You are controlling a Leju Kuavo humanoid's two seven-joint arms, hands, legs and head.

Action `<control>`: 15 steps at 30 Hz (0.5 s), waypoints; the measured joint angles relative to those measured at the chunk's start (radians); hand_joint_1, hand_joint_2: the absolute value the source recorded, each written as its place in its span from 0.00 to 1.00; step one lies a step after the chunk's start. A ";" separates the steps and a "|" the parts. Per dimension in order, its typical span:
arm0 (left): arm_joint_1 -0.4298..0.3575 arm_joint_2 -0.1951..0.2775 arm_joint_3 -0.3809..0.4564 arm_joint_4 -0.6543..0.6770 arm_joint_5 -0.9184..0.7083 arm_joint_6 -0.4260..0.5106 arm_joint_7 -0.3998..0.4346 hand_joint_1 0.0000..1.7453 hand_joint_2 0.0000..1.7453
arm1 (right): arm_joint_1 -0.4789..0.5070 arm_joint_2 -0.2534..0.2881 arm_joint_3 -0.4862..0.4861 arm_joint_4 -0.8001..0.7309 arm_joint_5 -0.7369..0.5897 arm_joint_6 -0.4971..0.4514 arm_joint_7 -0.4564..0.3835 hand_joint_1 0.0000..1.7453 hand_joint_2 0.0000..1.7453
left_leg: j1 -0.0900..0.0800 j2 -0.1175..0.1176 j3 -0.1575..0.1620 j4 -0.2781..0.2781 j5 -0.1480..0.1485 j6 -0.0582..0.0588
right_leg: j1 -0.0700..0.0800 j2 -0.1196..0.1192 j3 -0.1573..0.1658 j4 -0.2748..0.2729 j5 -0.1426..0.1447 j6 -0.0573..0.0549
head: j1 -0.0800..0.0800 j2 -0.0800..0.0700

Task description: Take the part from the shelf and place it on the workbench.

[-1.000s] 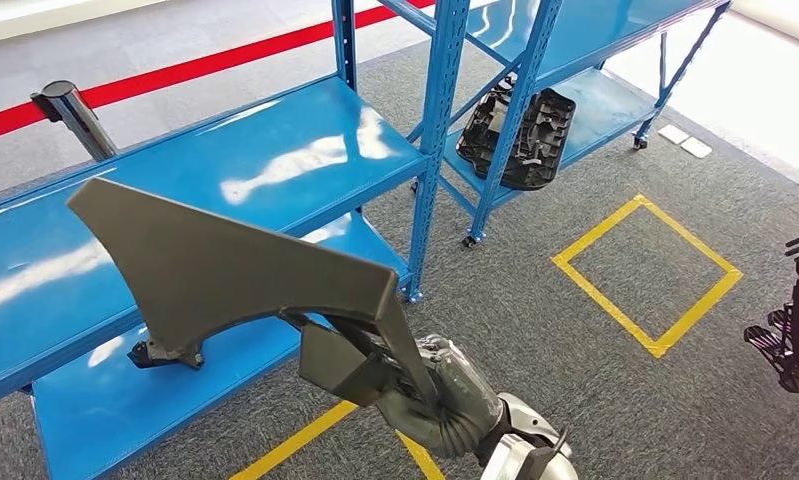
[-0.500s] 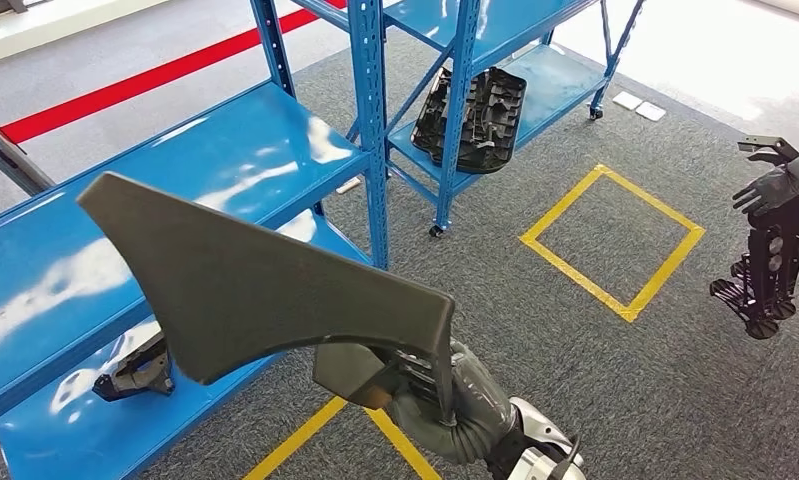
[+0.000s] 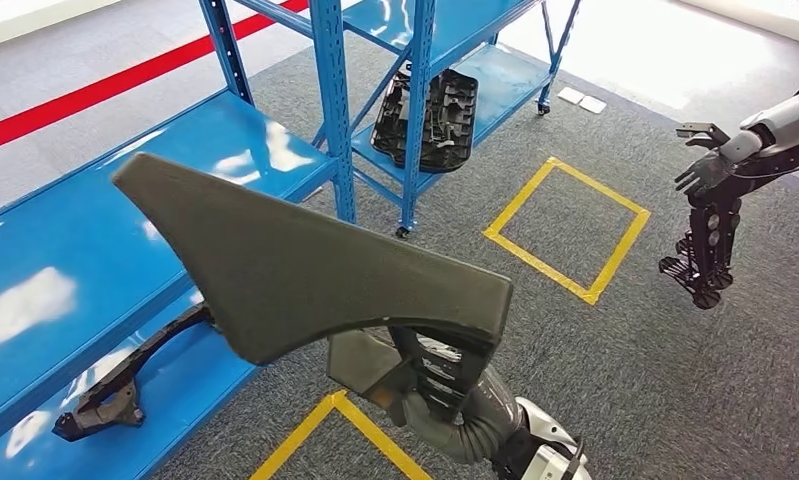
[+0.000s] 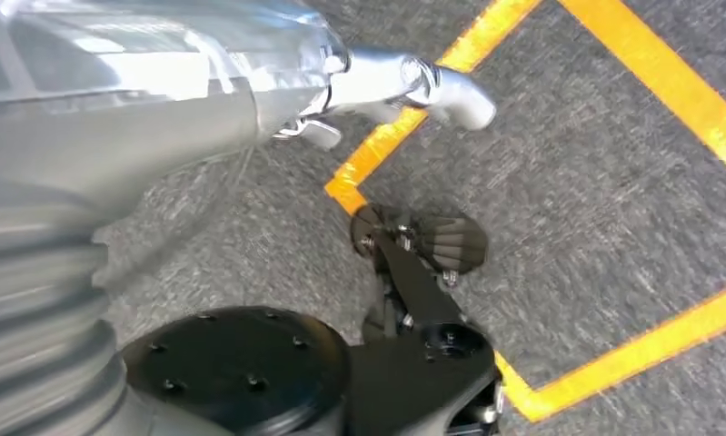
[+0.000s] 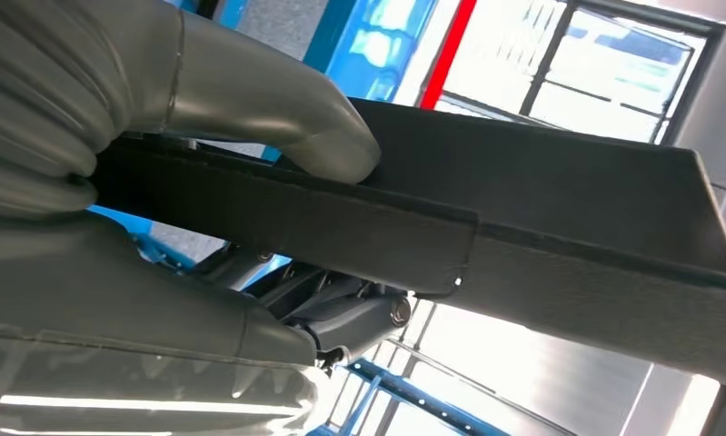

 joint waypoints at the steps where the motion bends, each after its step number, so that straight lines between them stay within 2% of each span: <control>1: 0.000 0.000 0.000 0.000 -0.001 0.000 0.001 0.00 1.00 | -0.002 0.000 -0.001 0.000 -0.002 0.001 0.000 1.00 1.00 | 0.000 0.011 0.001 -0.001 -0.001 0.003 | 0.000 -0.017 -0.028 0.057 -0.029 0.003 | 0.000 0.000; 3: 0.001 0.000 0.000 0.000 -0.003 -0.001 0.003 0.00 1.00 | -0.002 -0.001 -0.004 0.000 -0.008 0.004 0.000 1.00 1.00 | -0.001 0.035 0.001 -0.001 -0.003 0.007 | -0.003 -0.031 -0.094 0.184 -0.077 0.007 | 0.001 0.000; 4: 0.001 0.000 0.000 0.000 -0.004 -0.001 0.003 0.00 1.00 | -0.001 -0.001 -0.006 0.000 -0.010 0.005 0.000 1.00 1.00 | -0.001 0.046 0.002 0.000 -0.004 0.007 | -0.004 -0.035 -0.113 0.217 -0.080 0.009 | 0.001 0.000; 5: 0.001 0.000 0.000 0.000 -0.005 -0.001 0.003 0.00 1.00 | 0.000 -0.001 -0.009 0.000 -0.011 0.007 0.000 1.00 1.00 | -0.001 0.056 0.003 0.000 -0.006 0.007 | -0.005 -0.038 -0.111 0.210 -0.064 0.010 | 0.001 0.000; 6: 0.000 0.000 0.000 0.000 -0.005 -0.001 0.003 0.00 1.00 | 0.000 -0.002 -0.011 0.000 -0.012 0.009 0.000 1.00 1.00 | 0.000 0.064 0.006 0.000 -0.008 0.005 | -0.005 -0.043 -0.090 0.164 -0.032 0.011 | 0.001 0.000; 7: -0.001 0.000 0.000 0.000 -0.005 -0.001 0.003 0.00 1.00 | 0.000 -0.002 -0.013 0.000 -0.012 0.011 0.000 1.00 1.00 | 0.000 0.071 0.010 -0.001 -0.012 0.002 | -0.005 -0.055 -0.055 0.093 0.005 0.010 | 0.001 0.000; 9: -0.002 0.000 0.000 0.000 -0.006 -0.001 0.005 0.00 1.00 | -0.001 -0.002 -0.015 0.000 -0.013 0.013 -0.001 1.00 1.00 | -0.004 0.082 0.016 -0.001 -0.018 -0.007 | 0.002 -0.083 0.003 -0.025 0.045 0.006 | 0.000 0.000; 11: -0.003 0.000 0.000 -0.001 -0.008 -0.001 0.012 0.00 1.00 | 0.000 -0.003 -0.017 0.000 -0.014 0.013 -0.003 1.00 1.00 | -0.009 0.092 0.022 -0.006 -0.021 -0.017 | 0.008 -0.090 0.016 -0.058 0.043 0.000 | 0.000 0.000; 13: -0.005 0.000 0.000 -0.001 -0.011 -0.001 0.022 0.00 1.00 | 0.004 -0.004 -0.019 0.000 -0.015 0.016 -0.004 1.00 1.00 | -0.009 0.098 0.030 -0.012 -0.024 -0.027 | 0.006 -0.078 0.017 -0.062 0.044 -0.011 | -0.001 0.000; 15: -0.006 0.000 0.000 -0.001 -0.015 0.000 0.031 0.00 1.00 | 0.005 -0.005 -0.020 -0.001 -0.016 0.018 -0.006 1.00 1.00 | -0.007 0.075 0.020 0.025 -0.053 -0.034 | 0.002 -0.067 0.023 -0.069 0.045 -0.024 | -0.001 0.000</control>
